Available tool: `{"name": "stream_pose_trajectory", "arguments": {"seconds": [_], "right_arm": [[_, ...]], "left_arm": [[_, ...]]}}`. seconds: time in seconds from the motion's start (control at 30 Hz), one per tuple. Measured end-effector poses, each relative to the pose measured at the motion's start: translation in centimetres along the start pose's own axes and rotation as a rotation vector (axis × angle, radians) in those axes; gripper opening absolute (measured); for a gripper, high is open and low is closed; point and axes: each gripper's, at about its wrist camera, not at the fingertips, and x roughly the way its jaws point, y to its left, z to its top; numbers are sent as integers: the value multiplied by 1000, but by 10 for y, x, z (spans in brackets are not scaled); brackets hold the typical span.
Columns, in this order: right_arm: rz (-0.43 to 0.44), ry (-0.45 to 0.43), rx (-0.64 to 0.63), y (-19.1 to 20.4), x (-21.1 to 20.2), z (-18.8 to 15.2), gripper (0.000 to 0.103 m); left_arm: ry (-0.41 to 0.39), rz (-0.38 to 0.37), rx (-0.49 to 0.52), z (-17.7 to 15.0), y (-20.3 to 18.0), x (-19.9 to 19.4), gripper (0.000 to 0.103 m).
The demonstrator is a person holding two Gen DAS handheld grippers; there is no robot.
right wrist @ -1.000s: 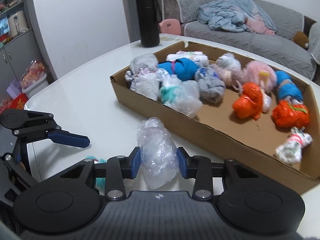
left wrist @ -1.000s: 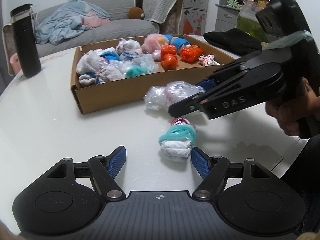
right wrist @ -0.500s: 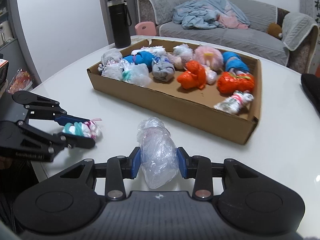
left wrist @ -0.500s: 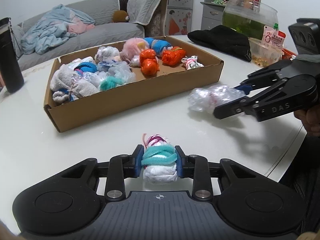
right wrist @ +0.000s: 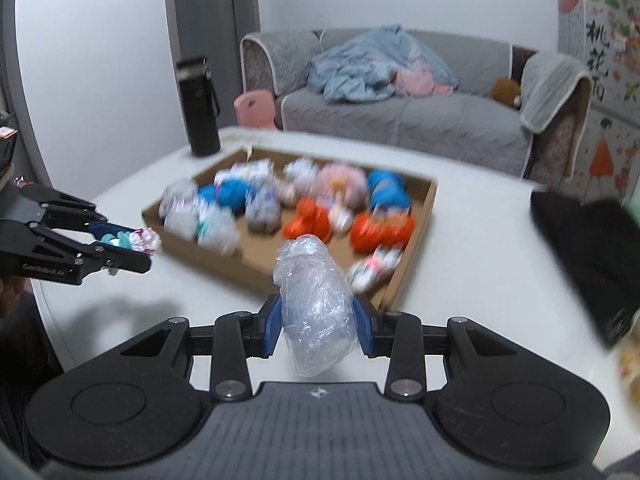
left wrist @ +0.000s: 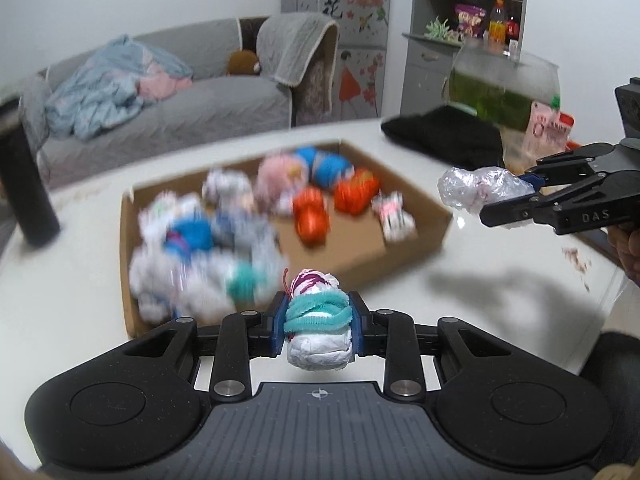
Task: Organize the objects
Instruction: 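Carry the teal-banded bundle and clear plastic bundle into the tray and open both grippers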
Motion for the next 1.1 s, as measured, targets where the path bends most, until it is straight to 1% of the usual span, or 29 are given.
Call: {"name": "stream_pose_trajectory", "arguments": {"seconds": [0.17,0.27,0.37,0.47,0.8,1.1], "right_arm": [[10,-8,-45,-2,12,29,35],[19,7,-63,-2,26,36,35],[32,25,-74,0,39,40,35],[46,50,-86,2,53,42,35],[65,108,-103,3,78,42,35],[68,156,-117,-1,96,41,35]], "left_arm": [[-6,-10,25,41,2,15,37],[3,-11,41,56,0,28,37],[18,-15,40,61,1,41,37],[37,-21,41,63,0,55,37],[106,-48,23,57,8,94,37],[153,-63,24,49,11,117,37]]}}
